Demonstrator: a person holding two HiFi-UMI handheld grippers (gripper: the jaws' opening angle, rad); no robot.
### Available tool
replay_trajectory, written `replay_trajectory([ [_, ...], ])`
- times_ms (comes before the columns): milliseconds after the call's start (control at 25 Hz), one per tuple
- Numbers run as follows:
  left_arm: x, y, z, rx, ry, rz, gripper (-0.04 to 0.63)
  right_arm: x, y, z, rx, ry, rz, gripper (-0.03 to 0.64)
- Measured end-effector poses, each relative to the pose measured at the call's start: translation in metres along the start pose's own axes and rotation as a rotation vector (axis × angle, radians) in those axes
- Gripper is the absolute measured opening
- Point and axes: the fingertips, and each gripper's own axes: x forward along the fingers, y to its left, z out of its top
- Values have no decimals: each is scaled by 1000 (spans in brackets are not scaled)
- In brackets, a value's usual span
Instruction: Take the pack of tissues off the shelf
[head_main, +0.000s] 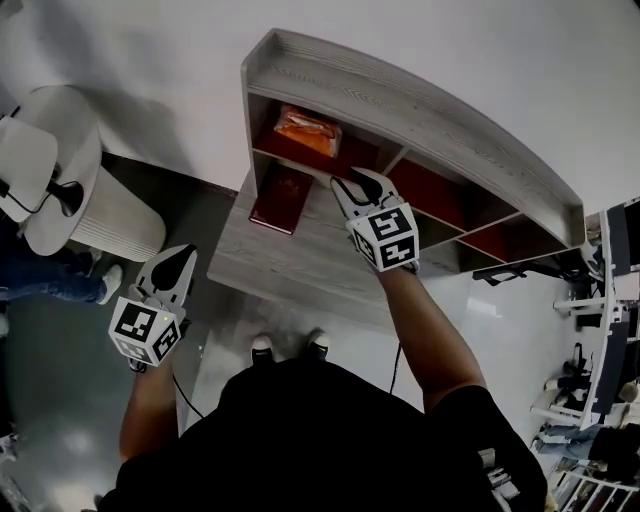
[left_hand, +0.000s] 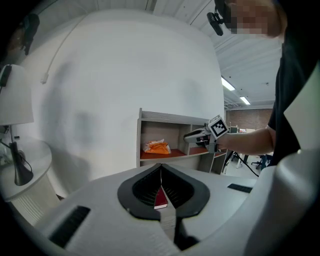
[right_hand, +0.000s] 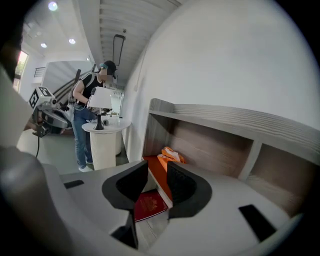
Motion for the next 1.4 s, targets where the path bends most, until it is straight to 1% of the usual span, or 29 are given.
replay_trajectory([
  [200,-4,6,-10,-10,9,6,18,36,-6,-2,-89,55,-19,149],
  [320,-7,9,-16,-19,17,16,18,54,-9,-1,-159,72,-38,169],
  [560,-12,21,-30,-49,43,42,18,84,-14,7,-262,108,-42,204],
  [640,-10,22,-31,-52,44,45,18,94,-18,5,-298,129,-49,218],
  [760,-7,22,-31,-49,48,42,18,111,-25,2,-380,165,-67,249],
  [840,-5,22,-33,-48,53,40,18,121,-30,-1,-417,190,-70,253],
  [1080,-5,26,-41,-65,67,50,18,144,-42,-11,-475,238,-76,269],
  [1400,-5,26,-49,-92,82,46,18,165,-47,-15,-479,284,-59,273],
])
